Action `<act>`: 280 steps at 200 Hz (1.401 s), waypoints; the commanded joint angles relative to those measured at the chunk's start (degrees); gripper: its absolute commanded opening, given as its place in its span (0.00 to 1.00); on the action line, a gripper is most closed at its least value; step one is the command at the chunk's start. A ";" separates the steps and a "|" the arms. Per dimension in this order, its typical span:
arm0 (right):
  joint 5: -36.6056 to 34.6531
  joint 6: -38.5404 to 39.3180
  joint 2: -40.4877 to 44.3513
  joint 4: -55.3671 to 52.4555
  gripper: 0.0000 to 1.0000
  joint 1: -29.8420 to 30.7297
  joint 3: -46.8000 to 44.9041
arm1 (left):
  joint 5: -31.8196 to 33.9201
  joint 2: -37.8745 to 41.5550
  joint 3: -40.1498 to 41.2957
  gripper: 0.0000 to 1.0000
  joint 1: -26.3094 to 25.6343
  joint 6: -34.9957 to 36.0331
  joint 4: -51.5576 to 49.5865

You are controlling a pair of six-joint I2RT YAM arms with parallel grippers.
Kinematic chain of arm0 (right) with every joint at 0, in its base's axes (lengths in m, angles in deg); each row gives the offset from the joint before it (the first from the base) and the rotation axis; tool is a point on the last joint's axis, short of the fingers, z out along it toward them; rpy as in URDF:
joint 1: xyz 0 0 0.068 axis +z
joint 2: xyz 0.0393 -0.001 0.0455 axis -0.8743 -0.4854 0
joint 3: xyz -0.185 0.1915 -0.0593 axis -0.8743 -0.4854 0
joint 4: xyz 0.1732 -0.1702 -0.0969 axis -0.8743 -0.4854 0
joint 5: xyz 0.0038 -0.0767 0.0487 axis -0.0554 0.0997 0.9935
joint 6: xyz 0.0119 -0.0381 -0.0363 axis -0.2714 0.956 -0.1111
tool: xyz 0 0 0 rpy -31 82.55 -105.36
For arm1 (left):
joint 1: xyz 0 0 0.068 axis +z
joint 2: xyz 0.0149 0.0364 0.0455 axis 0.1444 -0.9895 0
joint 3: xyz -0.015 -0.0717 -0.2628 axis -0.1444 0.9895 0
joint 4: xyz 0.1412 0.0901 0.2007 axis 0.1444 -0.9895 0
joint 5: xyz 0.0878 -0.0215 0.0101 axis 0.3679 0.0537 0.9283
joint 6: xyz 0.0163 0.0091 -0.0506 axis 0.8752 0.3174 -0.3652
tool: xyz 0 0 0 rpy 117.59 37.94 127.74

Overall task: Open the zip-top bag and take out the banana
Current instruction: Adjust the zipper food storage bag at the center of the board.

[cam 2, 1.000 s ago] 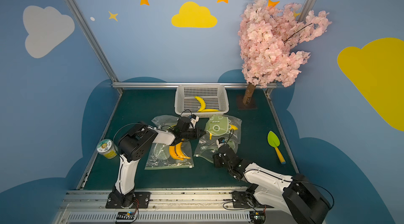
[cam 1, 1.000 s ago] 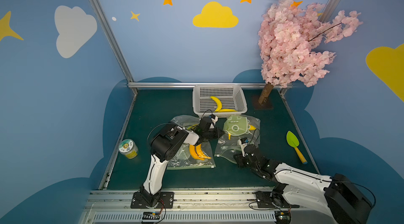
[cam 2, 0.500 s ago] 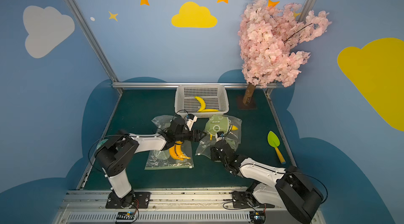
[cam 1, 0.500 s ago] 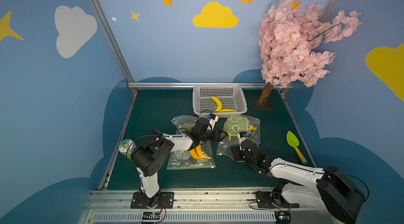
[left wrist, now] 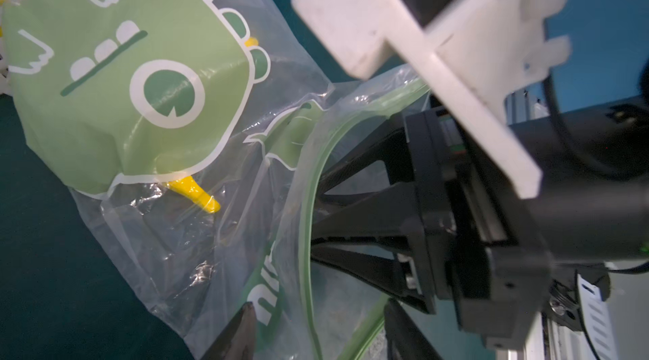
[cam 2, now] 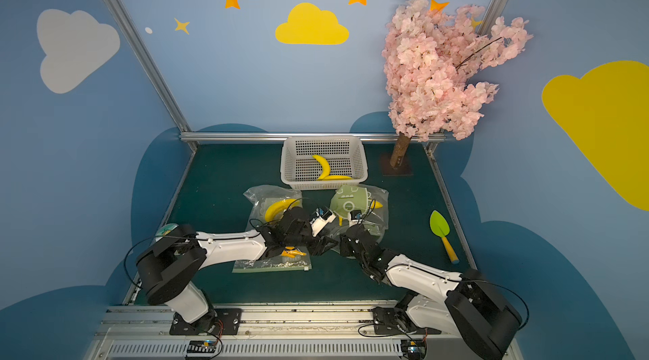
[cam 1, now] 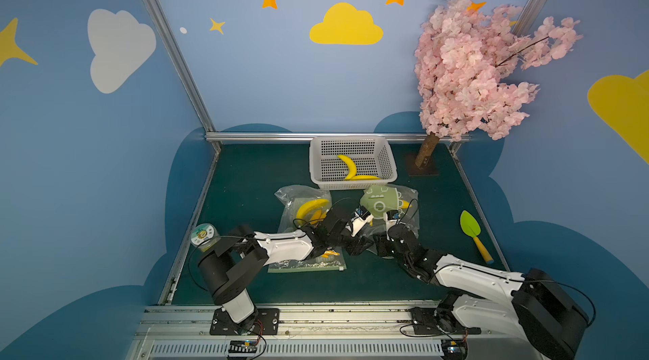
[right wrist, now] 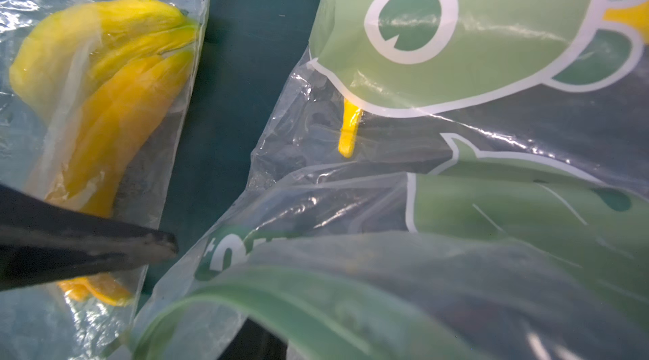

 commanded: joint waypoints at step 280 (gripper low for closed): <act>-2.81 3.46 -2.54 17.08 0.61 3.63 -3.77 | 21.68 1.28 -3.83 0.02 -9.94 -6.96 2.64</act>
